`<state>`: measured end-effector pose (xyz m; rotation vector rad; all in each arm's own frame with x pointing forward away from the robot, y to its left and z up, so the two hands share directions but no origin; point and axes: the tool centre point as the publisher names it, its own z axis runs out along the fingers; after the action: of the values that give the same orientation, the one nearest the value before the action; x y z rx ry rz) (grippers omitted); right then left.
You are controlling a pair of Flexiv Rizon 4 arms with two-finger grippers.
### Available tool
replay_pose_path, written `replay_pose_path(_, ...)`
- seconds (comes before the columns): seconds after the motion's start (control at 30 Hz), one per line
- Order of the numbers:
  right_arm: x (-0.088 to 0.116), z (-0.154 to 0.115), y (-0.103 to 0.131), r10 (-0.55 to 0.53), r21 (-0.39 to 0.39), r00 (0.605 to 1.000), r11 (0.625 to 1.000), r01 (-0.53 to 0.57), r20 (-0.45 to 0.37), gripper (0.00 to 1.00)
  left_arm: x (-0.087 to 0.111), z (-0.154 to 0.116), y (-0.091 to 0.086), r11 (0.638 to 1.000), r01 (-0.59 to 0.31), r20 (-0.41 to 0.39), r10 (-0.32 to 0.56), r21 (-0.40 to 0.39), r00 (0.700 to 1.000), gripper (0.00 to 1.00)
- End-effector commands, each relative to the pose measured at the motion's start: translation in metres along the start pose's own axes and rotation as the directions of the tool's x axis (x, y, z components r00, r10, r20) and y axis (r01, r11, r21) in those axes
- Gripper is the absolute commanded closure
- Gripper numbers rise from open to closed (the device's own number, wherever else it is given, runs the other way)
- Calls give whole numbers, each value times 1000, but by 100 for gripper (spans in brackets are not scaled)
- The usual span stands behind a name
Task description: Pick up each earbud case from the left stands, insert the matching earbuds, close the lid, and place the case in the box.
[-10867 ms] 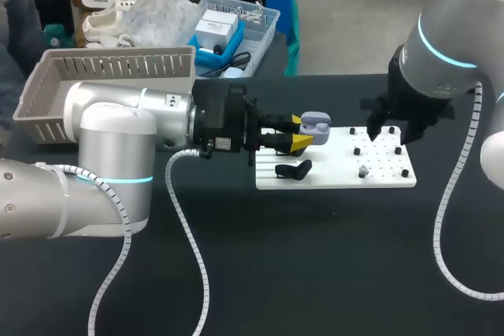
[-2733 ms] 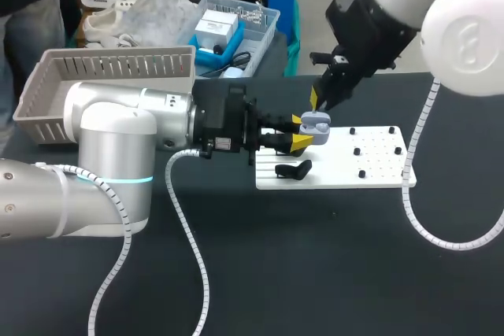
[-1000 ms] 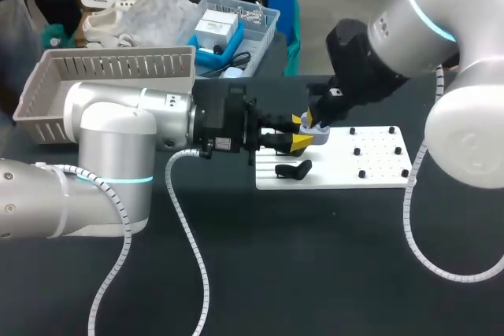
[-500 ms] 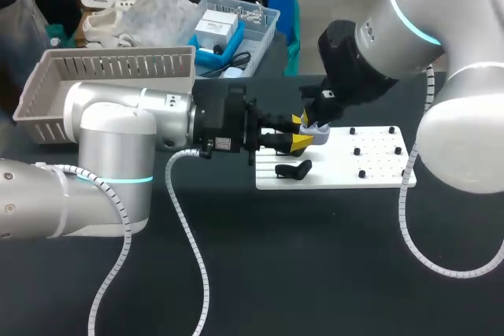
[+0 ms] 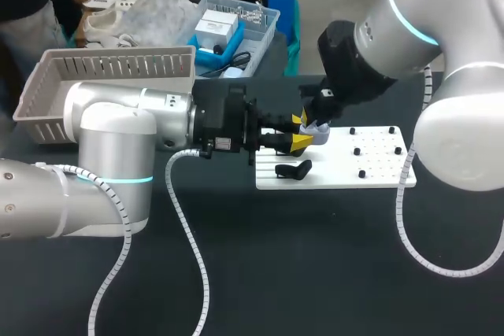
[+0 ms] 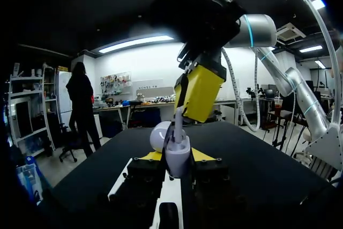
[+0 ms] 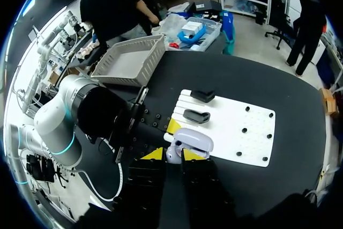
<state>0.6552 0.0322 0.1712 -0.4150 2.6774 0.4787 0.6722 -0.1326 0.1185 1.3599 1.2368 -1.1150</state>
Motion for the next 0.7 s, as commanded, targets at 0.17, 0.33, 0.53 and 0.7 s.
replay_pose_path(0.17, -2, 4, 0, -1, 3, 1000, 1000, 1, -3, 100, 0, 0, 0, 1000, 0, 1, 0, -1, 1000, 100)
replay_pose_path(0.33, -3, 6, -1, -2, 2, 1000, 1000, 2, -4, 100, 0, 0, 0, 1000, 0, 1, 0, -1, 1000, 100)
replay_pose_path(0.53, -4, 7, -2, -3, 3, 1000, 1000, 3, -5, 100, 0, 0, 0, 1000, 0, 1, 0, -1, 1000, 100)
replay_pose_path(0.7, -3, 9, -2, -4, 6, 1000, 1000, 4, -3, 100, 0, 0, 0, 1000, 0, 1, 0, -1, 1000, 100)
